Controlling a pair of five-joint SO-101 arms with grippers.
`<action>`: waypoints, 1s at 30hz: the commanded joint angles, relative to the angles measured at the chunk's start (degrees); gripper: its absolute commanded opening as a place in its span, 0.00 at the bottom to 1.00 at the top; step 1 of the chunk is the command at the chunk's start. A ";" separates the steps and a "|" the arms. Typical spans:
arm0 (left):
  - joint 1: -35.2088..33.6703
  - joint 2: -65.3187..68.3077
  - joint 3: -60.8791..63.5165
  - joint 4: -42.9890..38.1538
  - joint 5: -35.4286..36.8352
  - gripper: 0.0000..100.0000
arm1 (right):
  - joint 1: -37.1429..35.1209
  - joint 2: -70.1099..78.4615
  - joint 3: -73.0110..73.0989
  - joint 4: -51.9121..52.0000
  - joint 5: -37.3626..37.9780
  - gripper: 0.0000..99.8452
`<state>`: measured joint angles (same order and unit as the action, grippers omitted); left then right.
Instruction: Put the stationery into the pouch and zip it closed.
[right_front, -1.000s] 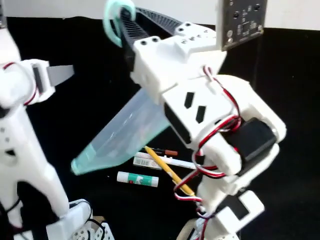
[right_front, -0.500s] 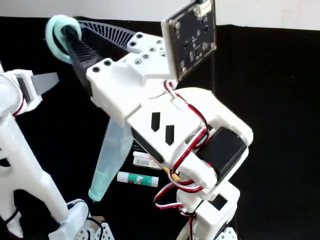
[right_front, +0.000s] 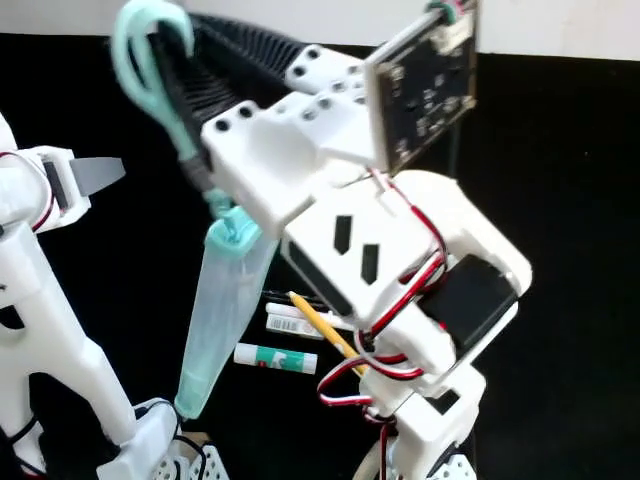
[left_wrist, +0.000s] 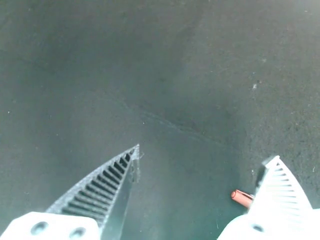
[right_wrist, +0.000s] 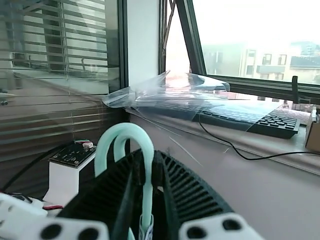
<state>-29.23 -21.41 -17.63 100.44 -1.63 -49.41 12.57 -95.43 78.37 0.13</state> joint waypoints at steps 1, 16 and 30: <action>2.07 -1.45 -1.36 0.44 -2.02 0.38 | 1.54 -0.40 -4.18 -1.98 0.79 0.01; -4.26 -0.92 -5.49 0.26 -5.27 0.38 | 1.71 -0.40 -4.18 -11.65 7.12 0.01; -4.09 -0.84 -5.49 0.00 -5.63 0.38 | 18.77 -0.57 -4.18 -18.42 9.41 0.01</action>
<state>-32.92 -21.41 -21.76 100.44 -6.99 -34.20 12.66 -95.43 63.16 8.84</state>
